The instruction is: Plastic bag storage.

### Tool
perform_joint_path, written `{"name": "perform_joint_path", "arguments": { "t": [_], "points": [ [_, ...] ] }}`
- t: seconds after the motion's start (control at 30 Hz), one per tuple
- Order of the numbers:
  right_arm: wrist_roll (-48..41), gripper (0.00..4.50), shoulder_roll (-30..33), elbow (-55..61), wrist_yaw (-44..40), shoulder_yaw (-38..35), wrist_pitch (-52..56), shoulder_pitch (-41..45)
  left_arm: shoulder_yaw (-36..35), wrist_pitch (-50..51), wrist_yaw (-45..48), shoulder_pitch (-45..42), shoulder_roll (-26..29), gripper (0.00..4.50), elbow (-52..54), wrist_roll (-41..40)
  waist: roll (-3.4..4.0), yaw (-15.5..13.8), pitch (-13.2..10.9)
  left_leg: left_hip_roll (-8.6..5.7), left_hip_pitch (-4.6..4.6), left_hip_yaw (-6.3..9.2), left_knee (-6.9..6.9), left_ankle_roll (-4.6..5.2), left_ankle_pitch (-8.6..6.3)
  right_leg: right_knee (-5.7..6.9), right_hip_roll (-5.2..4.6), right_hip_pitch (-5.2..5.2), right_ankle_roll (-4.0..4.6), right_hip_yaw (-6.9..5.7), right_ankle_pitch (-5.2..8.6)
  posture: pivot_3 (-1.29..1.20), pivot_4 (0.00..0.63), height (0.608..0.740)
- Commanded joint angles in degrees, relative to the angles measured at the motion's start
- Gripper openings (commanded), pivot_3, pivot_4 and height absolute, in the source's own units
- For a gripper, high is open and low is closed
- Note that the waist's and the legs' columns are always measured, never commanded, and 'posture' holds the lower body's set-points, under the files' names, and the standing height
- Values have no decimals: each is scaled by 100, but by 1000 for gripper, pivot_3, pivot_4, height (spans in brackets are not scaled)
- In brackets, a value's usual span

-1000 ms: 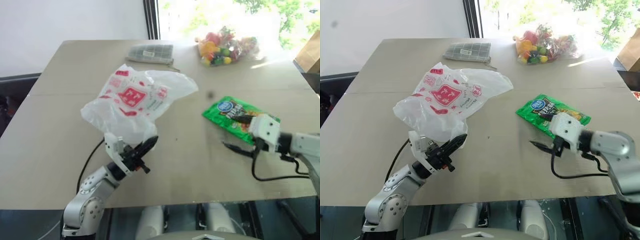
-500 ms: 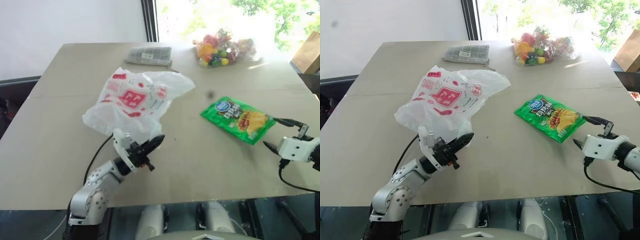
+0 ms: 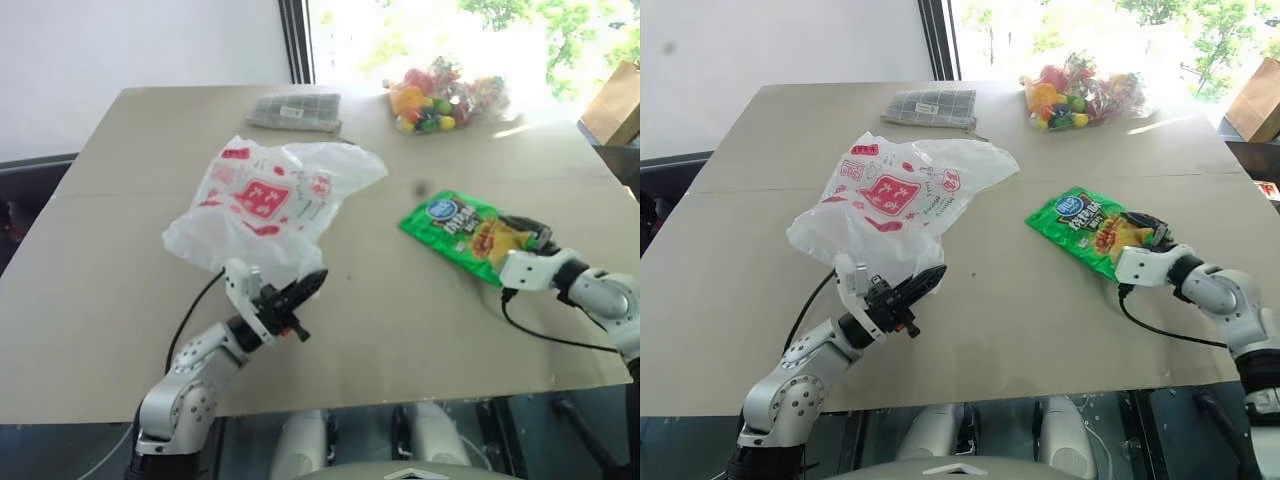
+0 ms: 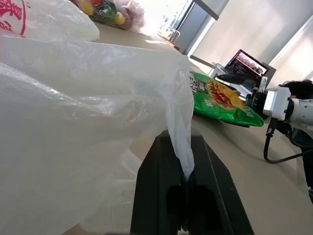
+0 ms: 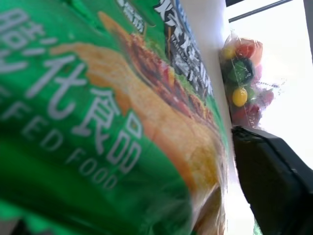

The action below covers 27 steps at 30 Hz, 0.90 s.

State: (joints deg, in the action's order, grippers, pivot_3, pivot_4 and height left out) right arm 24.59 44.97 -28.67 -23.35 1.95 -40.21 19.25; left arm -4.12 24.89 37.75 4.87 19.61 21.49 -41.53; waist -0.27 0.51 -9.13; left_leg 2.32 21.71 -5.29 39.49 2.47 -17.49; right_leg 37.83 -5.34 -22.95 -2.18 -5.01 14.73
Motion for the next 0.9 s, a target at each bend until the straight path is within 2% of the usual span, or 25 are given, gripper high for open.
{"name": "perform_joint_path", "arguments": {
  "t": [0.03,0.1,0.17,0.2,0.37,0.5,0.6,0.9],
  "points": [
    [-482,2287,-43,-74,-6,-52,-163,178,-183,-138,-139,12,-71,0,248,-46,0,8,0,0,0,0,0,0,0,0,0,0,0,2,0,0,150,740],
    [-848,1422,-164,-4,-206,-44,-102,234,-202,-164,-179,18,-94,0,247,-28,0,12,0,1,-1,-2,0,0,0,1,0,0,0,3,0,0,150,740],
    [-1248,281,-339,166,-407,-35,46,272,-201,-191,-189,29,-106,0,232,4,0,25,0,2,-2,-2,0,0,0,1,2,0,0,4,0,0,150,740],
    [-1400,35,-446,282,-450,-45,163,316,-207,-211,-203,29,-121,0,227,14,0,27,0,2,-2,-2,0,0,0,2,2,0,0,4,0,0,150,740],
    [-1791,35,-866,735,-722,55,451,592,-229,-283,-249,-3,-191,0,202,4,1,22,0,3,-1,-1,0,0,0,2,2,-1,1,4,-1,0,150,740],
    [-1410,35,-1164,802,-771,455,507,1042,-226,-334,-221,-43,-284,0,278,-93,1,12,0,2,3,5,0,0,0,1,0,-1,1,-1,-1,0,150,740],
    [-1067,35,-1214,481,-782,766,198,1319,-364,-396,-309,-99,-494,0,450,-373,1,18,0,1,3,3,0,0,0,1,0,-2,2,-5,-1,0,150,740],
    [-1191,35,-1142,6,-982,939,-351,1414,-733,-579,-804,-115,-924,0,844,-883,0,15,-1,-3,11,13,0,0,0,-5,-7,-1,2,-6,-1,0,150,740]
  ]
}}
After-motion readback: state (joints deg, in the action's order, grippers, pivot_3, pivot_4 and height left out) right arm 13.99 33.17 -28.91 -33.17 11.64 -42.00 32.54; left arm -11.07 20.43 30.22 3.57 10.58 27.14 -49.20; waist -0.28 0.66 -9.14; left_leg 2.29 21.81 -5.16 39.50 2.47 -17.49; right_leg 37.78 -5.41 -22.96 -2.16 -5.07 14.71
